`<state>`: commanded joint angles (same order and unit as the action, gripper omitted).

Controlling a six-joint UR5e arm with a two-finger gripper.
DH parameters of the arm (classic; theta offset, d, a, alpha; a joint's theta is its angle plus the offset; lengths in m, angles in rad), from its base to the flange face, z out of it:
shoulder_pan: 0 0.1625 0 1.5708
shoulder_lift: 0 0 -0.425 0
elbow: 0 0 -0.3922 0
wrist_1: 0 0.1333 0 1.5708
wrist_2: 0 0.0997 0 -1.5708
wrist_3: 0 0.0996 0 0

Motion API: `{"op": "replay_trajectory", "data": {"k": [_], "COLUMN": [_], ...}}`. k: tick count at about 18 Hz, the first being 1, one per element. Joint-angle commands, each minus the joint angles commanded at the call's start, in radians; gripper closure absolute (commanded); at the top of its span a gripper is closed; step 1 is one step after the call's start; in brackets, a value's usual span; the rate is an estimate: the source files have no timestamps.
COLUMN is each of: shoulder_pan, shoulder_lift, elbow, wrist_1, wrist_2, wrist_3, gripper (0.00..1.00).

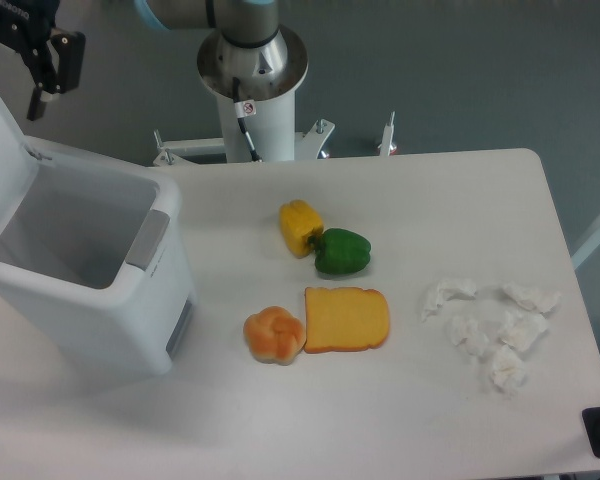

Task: Close the trash can
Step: 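Push the raised lid forward with the gripper to start closing it, then press the lid down onto the trash can rim with the gripper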

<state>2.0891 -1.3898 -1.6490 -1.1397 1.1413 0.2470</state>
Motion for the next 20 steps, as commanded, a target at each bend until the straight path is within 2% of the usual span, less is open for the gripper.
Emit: {"op": "replay_trajectory", "data": {"k": [5,7,15,20], "shoulder_pan": [0.087,0.111,0.114,0.114], "shoulder_lift": [0.002,-0.006,-0.098,-0.136], "elbow": [0.012,0.017,0.028,0.026], "wrist_1": [0.003,0.035,0.052,0.058], "wrist_2": [-0.005,-0.005,-0.002,0.002], "wrist_3": [0.008,0.003,0.006,0.011], "gripper": [0.00,0.00,0.00,0.00]}}
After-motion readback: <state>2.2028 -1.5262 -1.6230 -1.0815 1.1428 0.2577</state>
